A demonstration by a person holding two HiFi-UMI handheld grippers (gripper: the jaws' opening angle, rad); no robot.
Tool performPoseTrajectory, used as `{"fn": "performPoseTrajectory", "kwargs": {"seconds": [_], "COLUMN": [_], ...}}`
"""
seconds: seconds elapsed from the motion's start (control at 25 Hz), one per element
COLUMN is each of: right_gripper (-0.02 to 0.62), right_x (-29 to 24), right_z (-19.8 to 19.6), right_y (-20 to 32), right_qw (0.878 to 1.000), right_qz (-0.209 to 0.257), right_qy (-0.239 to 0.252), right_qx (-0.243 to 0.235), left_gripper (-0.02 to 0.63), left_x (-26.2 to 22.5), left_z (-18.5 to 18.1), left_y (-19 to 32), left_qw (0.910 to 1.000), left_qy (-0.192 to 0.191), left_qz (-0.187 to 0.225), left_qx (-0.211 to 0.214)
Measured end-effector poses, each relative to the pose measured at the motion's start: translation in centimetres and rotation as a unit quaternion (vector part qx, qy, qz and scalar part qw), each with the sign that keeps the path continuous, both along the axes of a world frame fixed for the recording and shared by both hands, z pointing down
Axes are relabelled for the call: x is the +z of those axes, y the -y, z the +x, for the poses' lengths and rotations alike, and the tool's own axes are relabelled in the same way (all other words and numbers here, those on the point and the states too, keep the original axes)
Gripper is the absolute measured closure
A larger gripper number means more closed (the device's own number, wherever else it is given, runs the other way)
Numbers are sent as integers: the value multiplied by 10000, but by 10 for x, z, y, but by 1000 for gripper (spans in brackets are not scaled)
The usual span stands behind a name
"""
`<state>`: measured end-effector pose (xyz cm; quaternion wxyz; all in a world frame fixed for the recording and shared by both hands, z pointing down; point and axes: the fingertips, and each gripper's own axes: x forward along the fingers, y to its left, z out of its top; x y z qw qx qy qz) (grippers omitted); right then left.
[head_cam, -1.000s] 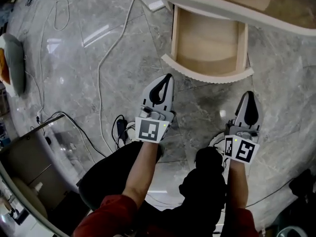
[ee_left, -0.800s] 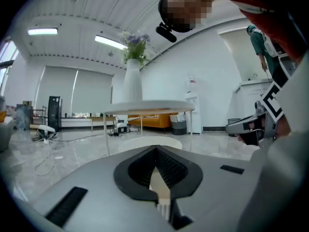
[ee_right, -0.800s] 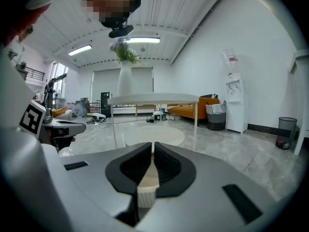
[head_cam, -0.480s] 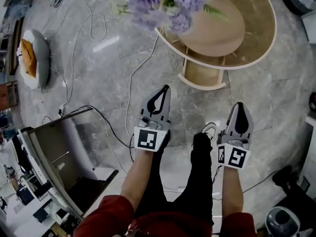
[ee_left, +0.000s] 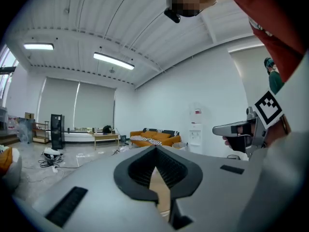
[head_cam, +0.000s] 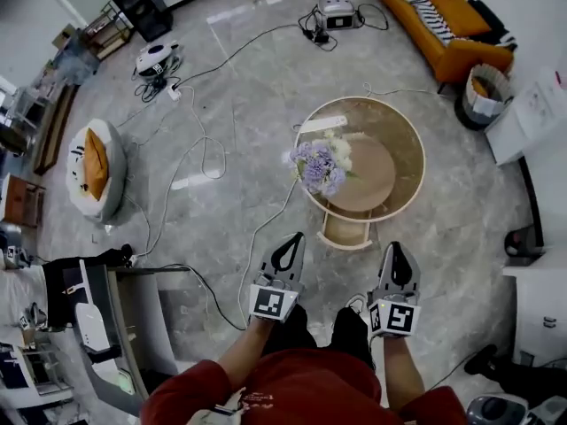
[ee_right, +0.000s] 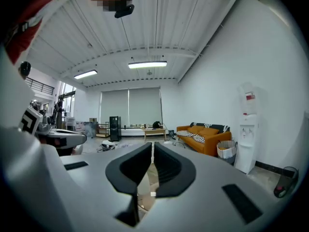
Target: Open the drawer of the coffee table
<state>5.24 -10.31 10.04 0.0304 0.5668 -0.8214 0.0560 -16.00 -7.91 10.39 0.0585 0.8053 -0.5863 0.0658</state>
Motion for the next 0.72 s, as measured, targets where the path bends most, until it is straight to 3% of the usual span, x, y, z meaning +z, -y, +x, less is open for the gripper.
{"fn": "performPoseTrajectory", "kwargs": {"seconds": [0.16,0.32,0.72], "right_gripper": [569,571,571], "right_x": [-64,-105,-142], "right_z": [5,14,19], "right_y": [-17,-5,1], "right_qw": [9987,9959,9903], "right_qz": [392,764,1241], "right_qy": [-222,-243,-260], "right_qx": [217,429,571], "left_gripper": [594,594,594], "left_x": [-64,-98,-134], "left_z": [-16,-34,-36], "left_y": [-9,2,6], "left_qw": [9991,9966,9937], "left_qy": [268,598,583], "left_qz": [237,406,871], "left_qx": [-211,-392,-400]}}
